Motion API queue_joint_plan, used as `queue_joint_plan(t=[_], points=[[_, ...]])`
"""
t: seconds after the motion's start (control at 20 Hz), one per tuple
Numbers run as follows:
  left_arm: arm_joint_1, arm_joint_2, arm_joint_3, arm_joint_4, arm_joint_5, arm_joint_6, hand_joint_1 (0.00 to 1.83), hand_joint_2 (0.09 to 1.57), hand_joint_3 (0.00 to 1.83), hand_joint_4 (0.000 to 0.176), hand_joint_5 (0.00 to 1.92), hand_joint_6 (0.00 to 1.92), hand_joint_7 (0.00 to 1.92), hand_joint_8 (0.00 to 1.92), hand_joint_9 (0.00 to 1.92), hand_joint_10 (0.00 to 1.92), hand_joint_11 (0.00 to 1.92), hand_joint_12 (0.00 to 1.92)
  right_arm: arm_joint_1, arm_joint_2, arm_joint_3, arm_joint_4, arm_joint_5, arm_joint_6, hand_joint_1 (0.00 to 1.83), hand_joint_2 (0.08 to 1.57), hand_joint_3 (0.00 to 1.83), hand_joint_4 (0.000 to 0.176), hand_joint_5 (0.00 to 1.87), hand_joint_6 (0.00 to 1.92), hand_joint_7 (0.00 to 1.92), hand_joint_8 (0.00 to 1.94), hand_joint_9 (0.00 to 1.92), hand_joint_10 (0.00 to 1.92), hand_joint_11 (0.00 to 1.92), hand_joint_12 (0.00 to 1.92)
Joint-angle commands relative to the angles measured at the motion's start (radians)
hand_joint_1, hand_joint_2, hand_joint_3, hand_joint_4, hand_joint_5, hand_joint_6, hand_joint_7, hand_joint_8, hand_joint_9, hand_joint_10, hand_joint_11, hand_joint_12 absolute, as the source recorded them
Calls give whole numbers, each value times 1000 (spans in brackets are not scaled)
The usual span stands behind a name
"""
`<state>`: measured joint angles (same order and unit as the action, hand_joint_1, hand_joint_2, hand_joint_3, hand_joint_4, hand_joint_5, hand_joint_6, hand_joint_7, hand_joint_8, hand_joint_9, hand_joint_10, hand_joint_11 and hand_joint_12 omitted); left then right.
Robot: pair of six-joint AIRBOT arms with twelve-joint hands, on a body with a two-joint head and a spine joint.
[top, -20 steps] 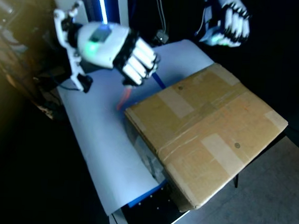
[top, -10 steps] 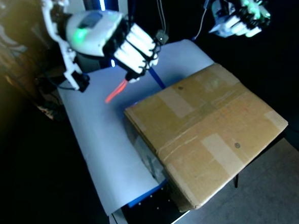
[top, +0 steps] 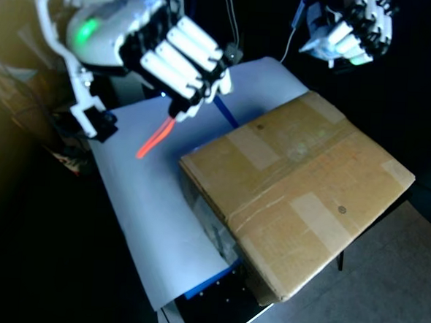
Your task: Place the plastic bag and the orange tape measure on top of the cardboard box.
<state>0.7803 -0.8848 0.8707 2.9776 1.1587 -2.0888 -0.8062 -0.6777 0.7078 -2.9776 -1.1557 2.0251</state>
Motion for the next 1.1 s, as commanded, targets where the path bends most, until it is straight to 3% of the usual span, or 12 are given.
queue_joint_plan(t=[0.0,0.15,0.45,0.5,0.55,0.6,0.65,0.7,0.75,0.9,0.95,1.05], points=[[-30,-12,11,34,106,-2,1281,1374,6,0,404,1591,557,1729,547,1921,646,1921,20,0,7,-34,-131,2,1361,1158,0,0,933,1014,745,1440,889,1205,750,1634],[-94,-70,69,34,64,-2,1275,1392,2,0,373,1729,508,1716,521,1921,554,1921,70,-23,57,-31,-117,2,1368,1153,0,0,885,1036,814,1380,902,1210,752,1635],[-150,-125,145,34,21,-31,1281,1383,3,0,418,1613,500,1767,521,1920,489,1921,182,-114,165,-31,-26,2,1368,1153,0,0,885,1036,814,1380,902,1210,752,1635],[-158,-134,157,34,15,-40,1286,1374,0,0,432,1617,517,1717,541,1897,501,1921,192,-122,178,-29,-20,2,1298,1138,0,0,1082,643,1086,1136,1254,1478,1227,1742],[-169,-145,172,34,6,-43,1275,1367,0,0,460,1592,532,1697,565,1889,522,1921,203,-132,193,-28,-10,2,1380,1145,0,0,1082,690,1049,990,1080,1287,1197,1707],[-177,-153,183,34,-4,-43,1284,1345,0,0,514,1535,569,1647,587,1852,533,1921,211,-139,205,-27,-5,3,1311,1115,0,0,1108,624,1217,900,1421,1228,1403,1562],[-189,-166,200,34,-23,-44,1289,1334,0,0,527,1529,592,1616,603,1813,521,1921,220,-151,222,-27,0,3,1304,1130,0,0,1120,553,1160,1029,1436,1287,1411,1614],[-200,-180,218,34,-38,-46,1317,1307,0,0,571,1493,624,1567,609,1750,534,1921,231,-166,240,-27,7,3,1233,1112,0,0,1159,691,1369,1249,1554,1421,1557,1688],[-204,-190,229,34,-45,-53,1222,1291,0,0,649,1324,699,1674,715,1873,731,1921,236,-176,252,-27,10,3,1301,1127,0,0,1077,672,1202,957,1392,1279,1299,1652],[-219,-230,277,34,-71,-87,1181,1308,3,0,654,1220,659,1824,1038,1921,1107,1921,255,-211,290,-31,14,3,1293,1118,0,0,1102,578,1065,1168,1193,1421,1132,1720],[-226,-242,289,34,-86,-88,1190,1296,0,0,672,1202,689,1782,1016,1921,1095,1921,261,-220,300,-34,15,3,1278,1124,0,0,1076,641,986,1283,1013,1579,939,1860],[-238,-266,315,34,-112,-88,1219,1249,0,0,770,1089,749,1663,896,1866,955,1921,267,-234,314,-34,16,3,1268,1140,0,0,1013,728,926,1392,999,1691,975,1887]])
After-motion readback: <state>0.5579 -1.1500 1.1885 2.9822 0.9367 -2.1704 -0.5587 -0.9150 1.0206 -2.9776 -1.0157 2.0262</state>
